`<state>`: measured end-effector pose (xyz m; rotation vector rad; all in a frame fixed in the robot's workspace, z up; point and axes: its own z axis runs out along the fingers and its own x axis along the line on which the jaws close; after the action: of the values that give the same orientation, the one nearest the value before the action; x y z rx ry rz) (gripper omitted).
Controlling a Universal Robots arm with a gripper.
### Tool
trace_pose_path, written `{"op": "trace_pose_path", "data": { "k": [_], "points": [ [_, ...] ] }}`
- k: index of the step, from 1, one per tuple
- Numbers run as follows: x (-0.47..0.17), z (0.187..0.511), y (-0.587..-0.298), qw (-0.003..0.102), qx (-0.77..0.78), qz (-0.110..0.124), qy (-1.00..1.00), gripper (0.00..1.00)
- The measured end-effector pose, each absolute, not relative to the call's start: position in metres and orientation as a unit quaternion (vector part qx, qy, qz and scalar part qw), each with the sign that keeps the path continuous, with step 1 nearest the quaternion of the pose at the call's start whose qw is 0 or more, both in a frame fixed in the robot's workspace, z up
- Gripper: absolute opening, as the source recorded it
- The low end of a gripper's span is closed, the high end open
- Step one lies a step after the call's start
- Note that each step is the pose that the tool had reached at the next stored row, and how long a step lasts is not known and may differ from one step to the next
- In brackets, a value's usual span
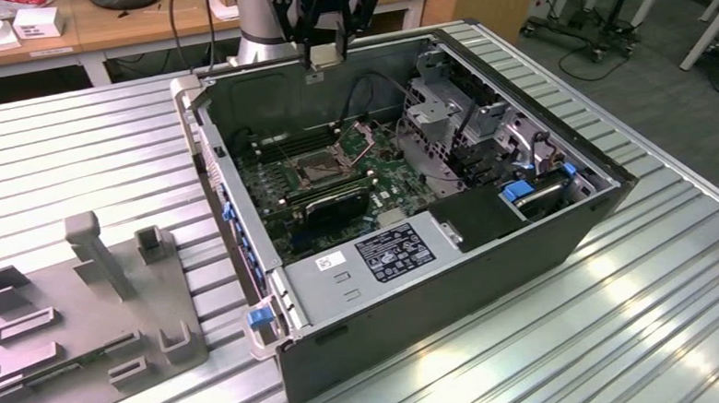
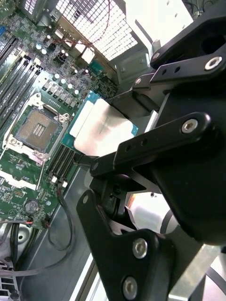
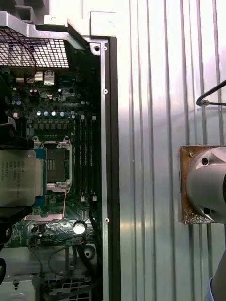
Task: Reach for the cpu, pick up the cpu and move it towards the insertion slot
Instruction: 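Pick up the cpu and move it towards the insertion slot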
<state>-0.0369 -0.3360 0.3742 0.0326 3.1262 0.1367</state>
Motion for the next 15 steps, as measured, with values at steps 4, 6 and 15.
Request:
{"op": "trace_pose_path", "data": {
  "k": [4, 6, 15],
  "points": [
    [-0.0369, 0.3742, -0.3360, 0.006, 0.010, 0.045, 0.999, 0.55],
    [-0.0369, 0.3742, -0.3360, 0.006, 0.010, 0.045, 0.999, 0.55],
    [-0.0369, 0.3742, -0.3360, 0.006, 0.010, 0.048, 0.999, 0.55]
  ]
}}
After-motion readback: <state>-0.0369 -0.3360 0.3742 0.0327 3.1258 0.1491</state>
